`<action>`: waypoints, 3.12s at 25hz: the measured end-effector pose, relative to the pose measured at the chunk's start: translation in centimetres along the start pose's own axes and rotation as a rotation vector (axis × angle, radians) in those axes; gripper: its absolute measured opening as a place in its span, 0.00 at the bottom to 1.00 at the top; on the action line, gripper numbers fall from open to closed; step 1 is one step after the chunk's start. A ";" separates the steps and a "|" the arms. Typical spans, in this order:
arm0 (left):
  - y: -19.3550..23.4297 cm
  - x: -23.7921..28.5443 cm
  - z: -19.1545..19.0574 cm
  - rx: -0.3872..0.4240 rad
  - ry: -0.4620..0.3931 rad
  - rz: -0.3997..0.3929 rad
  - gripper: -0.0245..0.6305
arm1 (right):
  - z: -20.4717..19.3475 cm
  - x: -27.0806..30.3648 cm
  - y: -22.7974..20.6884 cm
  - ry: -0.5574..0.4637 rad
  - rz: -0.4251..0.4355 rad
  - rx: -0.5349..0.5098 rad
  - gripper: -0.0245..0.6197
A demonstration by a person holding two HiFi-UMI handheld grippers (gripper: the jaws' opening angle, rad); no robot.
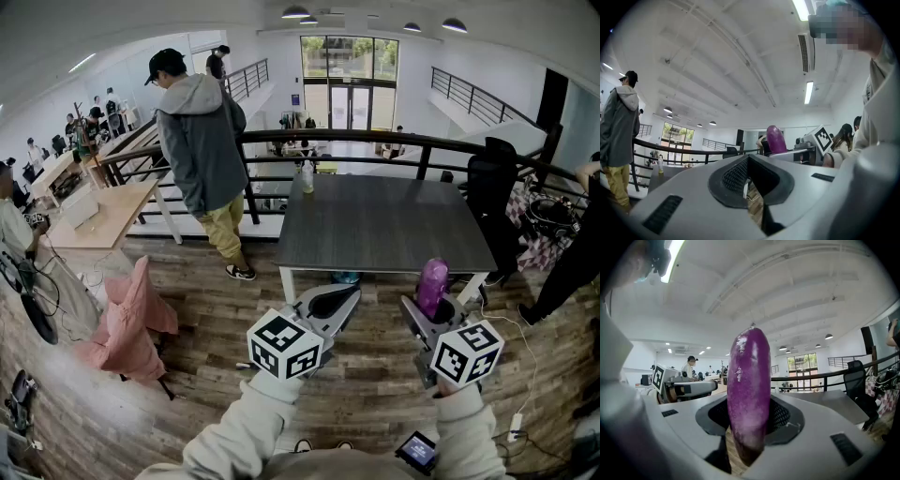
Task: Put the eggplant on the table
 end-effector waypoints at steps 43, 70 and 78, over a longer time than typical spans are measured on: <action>-0.1 8.6 -0.4 0.006 0.016 0.031 0.04 | 0.1 -2.6 -9.3 -0.018 0.061 0.094 0.31; 25.4 20.0 -0.8 -0.050 0.010 -0.042 0.04 | 3.8 21.6 -18.6 0.056 0.011 0.080 0.31; 29.7 21.7 -2.4 -0.083 0.013 -0.049 0.04 | 2.6 25.9 -19.9 0.095 0.002 0.107 0.31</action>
Point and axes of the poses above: the fingertips, and each gripper's own axes: x forward along the fingers, y to its left, z out of its top, the point moved 3 cm from there along -x, backward along the fingers
